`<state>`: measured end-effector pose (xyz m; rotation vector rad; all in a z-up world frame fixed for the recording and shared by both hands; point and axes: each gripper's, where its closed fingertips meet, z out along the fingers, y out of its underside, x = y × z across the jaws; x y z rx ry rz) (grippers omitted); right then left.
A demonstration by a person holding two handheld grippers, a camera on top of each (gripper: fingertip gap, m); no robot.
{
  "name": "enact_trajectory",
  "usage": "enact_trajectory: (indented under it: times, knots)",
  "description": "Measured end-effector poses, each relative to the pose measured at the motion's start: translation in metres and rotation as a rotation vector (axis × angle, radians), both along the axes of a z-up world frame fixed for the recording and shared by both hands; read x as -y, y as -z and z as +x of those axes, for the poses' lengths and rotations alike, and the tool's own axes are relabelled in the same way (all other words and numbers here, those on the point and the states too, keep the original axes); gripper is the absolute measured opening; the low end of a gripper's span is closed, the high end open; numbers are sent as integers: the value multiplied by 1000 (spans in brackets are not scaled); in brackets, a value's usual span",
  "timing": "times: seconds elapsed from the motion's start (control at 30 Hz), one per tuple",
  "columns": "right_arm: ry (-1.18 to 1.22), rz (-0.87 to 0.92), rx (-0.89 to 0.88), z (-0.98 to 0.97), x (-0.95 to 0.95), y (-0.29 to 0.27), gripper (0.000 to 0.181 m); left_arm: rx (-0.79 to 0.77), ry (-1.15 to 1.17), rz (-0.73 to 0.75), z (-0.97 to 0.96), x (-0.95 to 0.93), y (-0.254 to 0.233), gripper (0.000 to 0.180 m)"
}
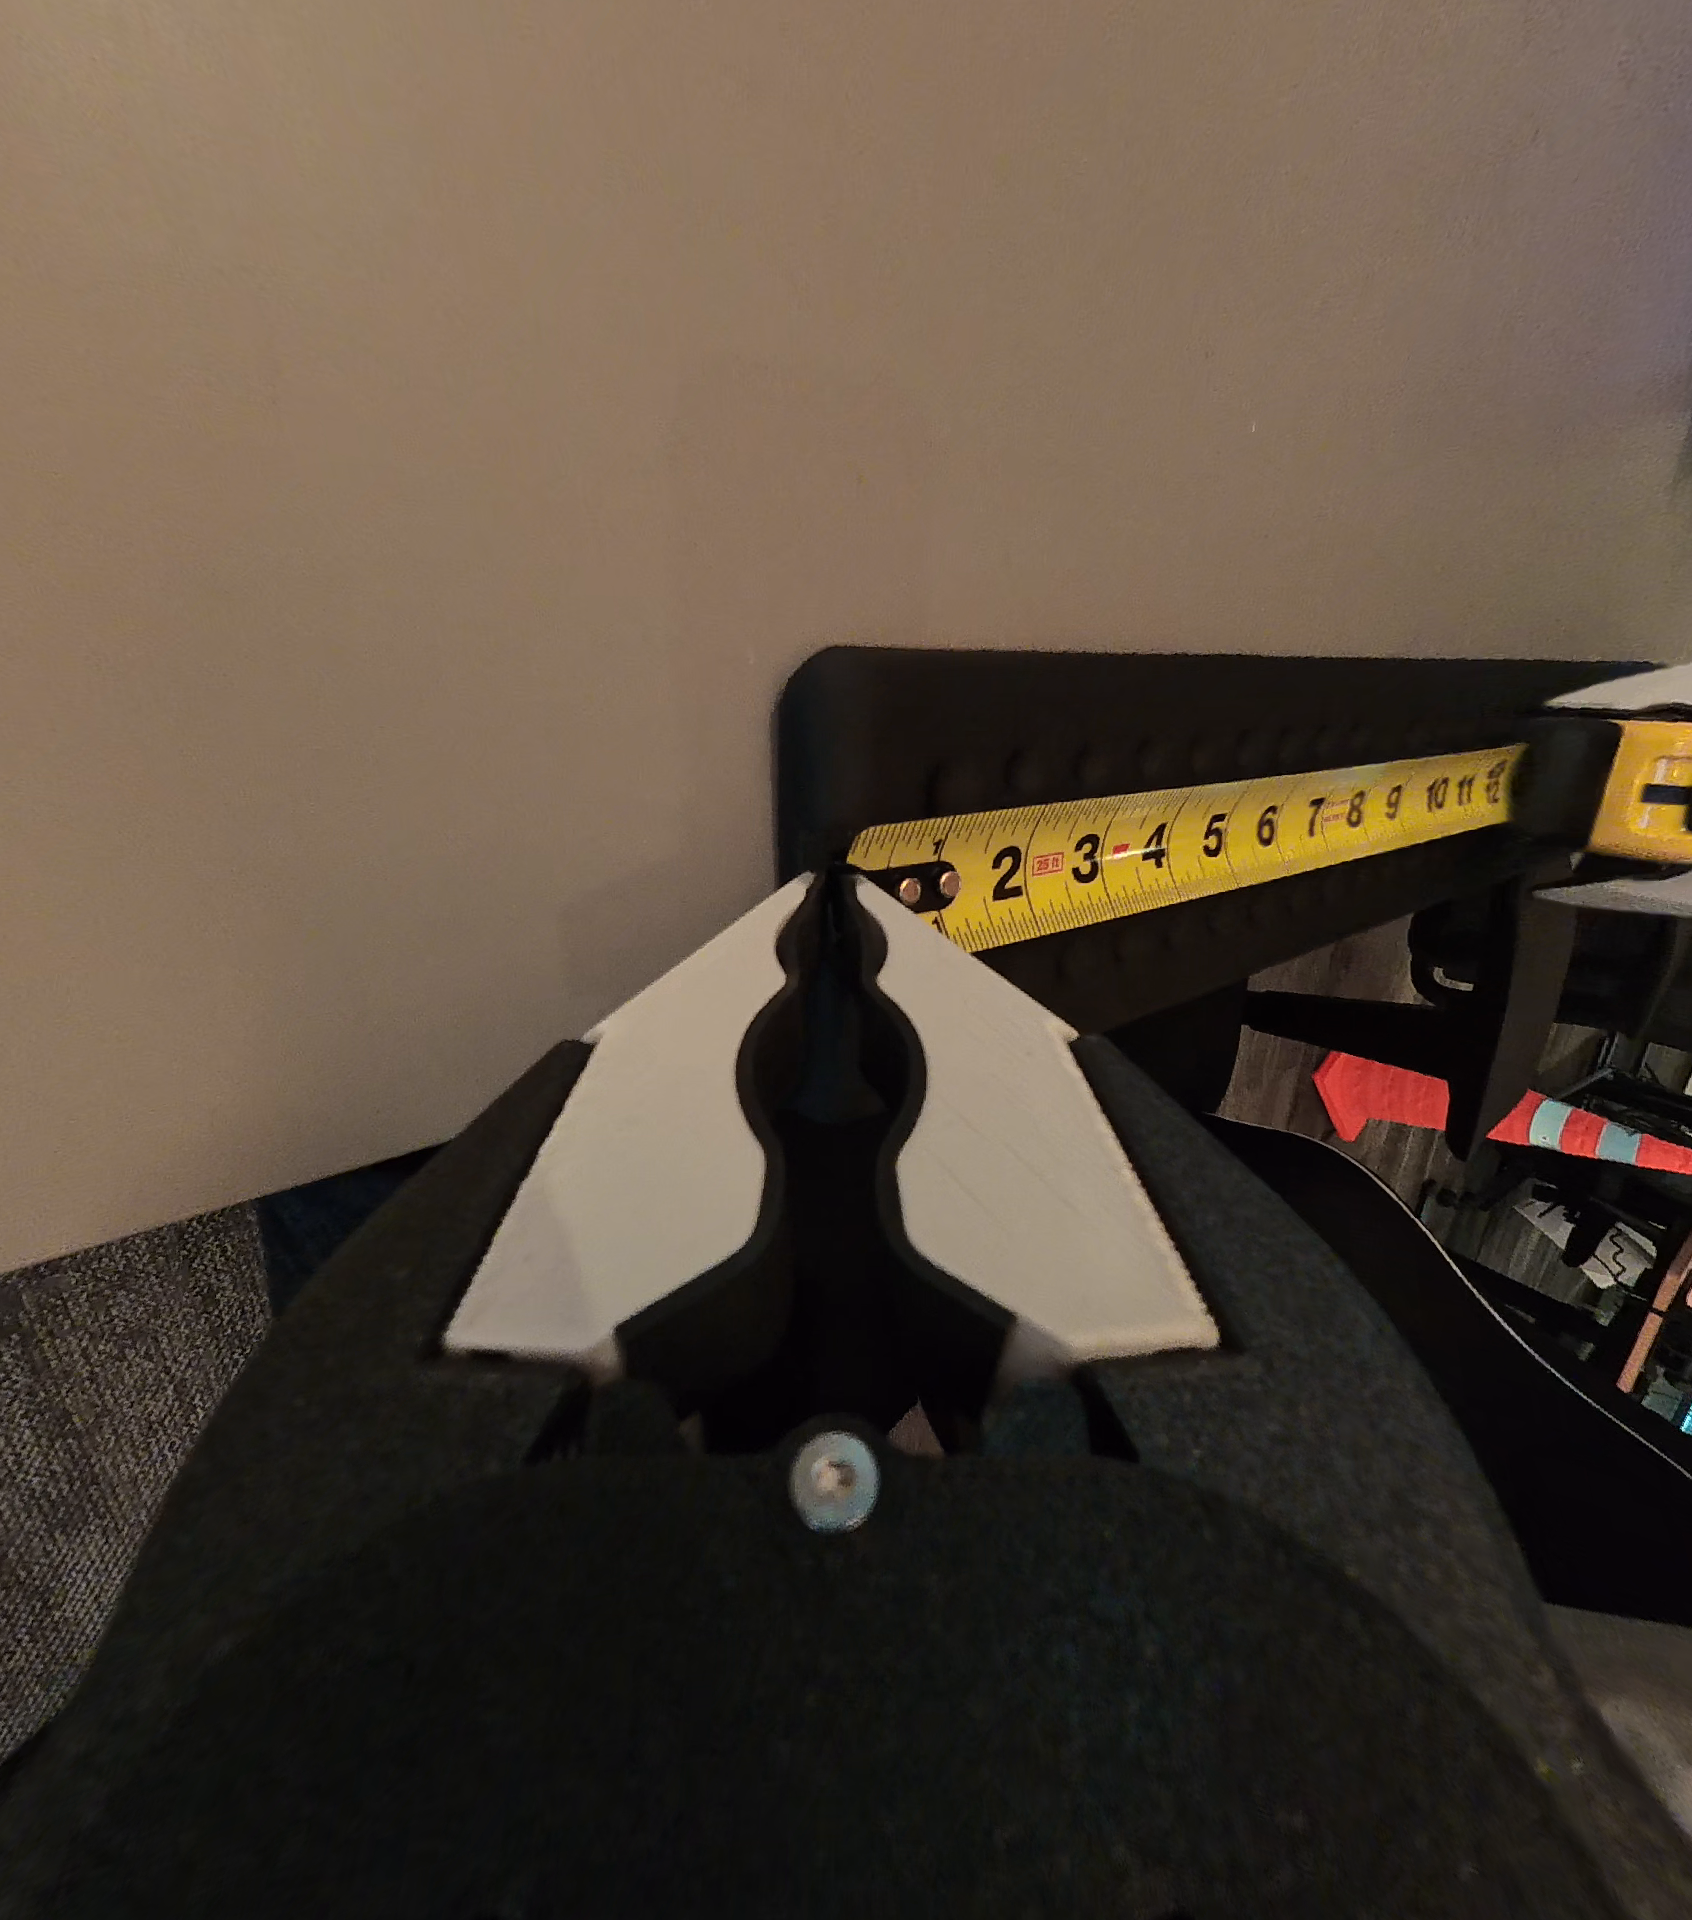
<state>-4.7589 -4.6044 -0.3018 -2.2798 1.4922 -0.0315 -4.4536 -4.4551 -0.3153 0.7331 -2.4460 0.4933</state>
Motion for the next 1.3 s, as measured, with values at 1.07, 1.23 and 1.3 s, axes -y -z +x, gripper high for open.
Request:
enact_trajectory:
  times: [1.07,1.23,1.3]
  knots:
    - [25,-18,-171,-245,137,2,70,-44,-1,29,-1,0,0,2]
    - [21,-34,-220,-265,141,5,71,-51,-3,29,0,0,0,2]
    - [21,-37,-214,-265,140,6,70,-48,-2,28,0,0,0,2]
